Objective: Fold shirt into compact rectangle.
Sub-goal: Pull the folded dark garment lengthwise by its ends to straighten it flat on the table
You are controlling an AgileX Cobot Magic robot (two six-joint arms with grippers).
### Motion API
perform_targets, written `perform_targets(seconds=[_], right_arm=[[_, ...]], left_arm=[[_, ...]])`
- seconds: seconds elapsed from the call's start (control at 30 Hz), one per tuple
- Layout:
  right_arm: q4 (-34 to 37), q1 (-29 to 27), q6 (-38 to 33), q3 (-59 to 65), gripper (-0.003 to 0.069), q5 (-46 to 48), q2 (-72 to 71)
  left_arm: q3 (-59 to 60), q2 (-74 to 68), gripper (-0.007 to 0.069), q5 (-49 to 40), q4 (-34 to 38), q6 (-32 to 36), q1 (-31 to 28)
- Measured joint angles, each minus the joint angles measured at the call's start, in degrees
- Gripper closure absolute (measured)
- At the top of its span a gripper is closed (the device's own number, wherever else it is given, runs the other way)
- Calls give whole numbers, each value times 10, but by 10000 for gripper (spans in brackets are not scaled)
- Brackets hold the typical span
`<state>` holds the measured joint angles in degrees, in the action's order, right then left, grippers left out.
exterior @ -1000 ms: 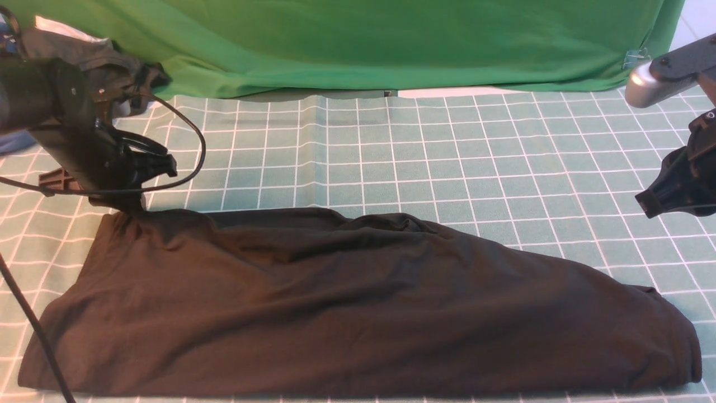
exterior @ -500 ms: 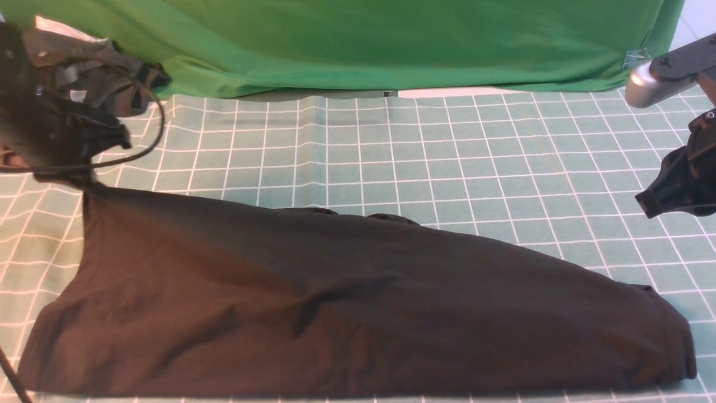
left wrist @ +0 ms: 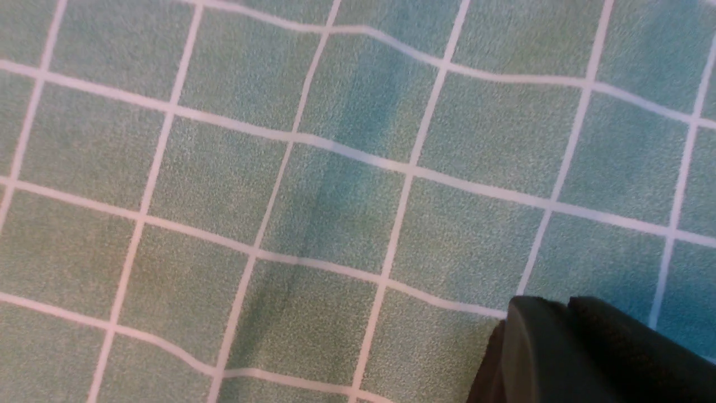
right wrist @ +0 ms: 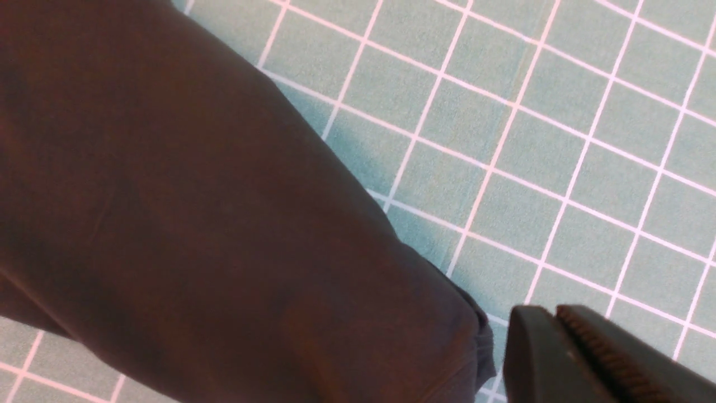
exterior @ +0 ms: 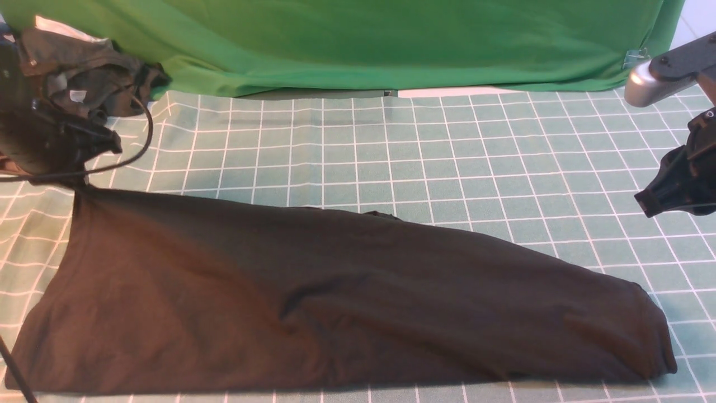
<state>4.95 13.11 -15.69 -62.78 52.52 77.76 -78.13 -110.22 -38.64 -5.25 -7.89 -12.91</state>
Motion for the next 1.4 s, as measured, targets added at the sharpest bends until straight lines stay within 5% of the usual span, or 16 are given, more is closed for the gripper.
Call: perform_targets(seconds=[0.17, 0.37, 0.5, 0.6, 0.7, 0.83, 1.07, 1.4], right_arm=[[0, 0, 2, 0, 597, 13, 0], [-11, 0, 37, -6, 387, 60, 0], [-13, 0, 50, -13, 254, 79, 0], [-20, 0, 64, -11, 216, 78, 2], [-26, -9, 72, 3, 214, 69, 17], [-28, -41, 78, 26, 214, 49, 50], [10, -83, 59, 52, 214, 14, 143], [61, -85, 10, 52, 253, -4, 215]], left_arm=[[-7, -3, 547, 1, -4, 0, 0], [-97, -3, 294, -101, -17, 1, 0], [-163, -3, 223, -187, 9, 3, -2], [-191, 10, 279, -257, 94, 52, 4], [-150, 48, 467, -269, 120, 85, 36], [-31, 123, 598, -244, 127, 98, 86], [204, 237, 622, -134, 132, 85, 169], [349, 240, 622, -72, 110, 61, 175]])
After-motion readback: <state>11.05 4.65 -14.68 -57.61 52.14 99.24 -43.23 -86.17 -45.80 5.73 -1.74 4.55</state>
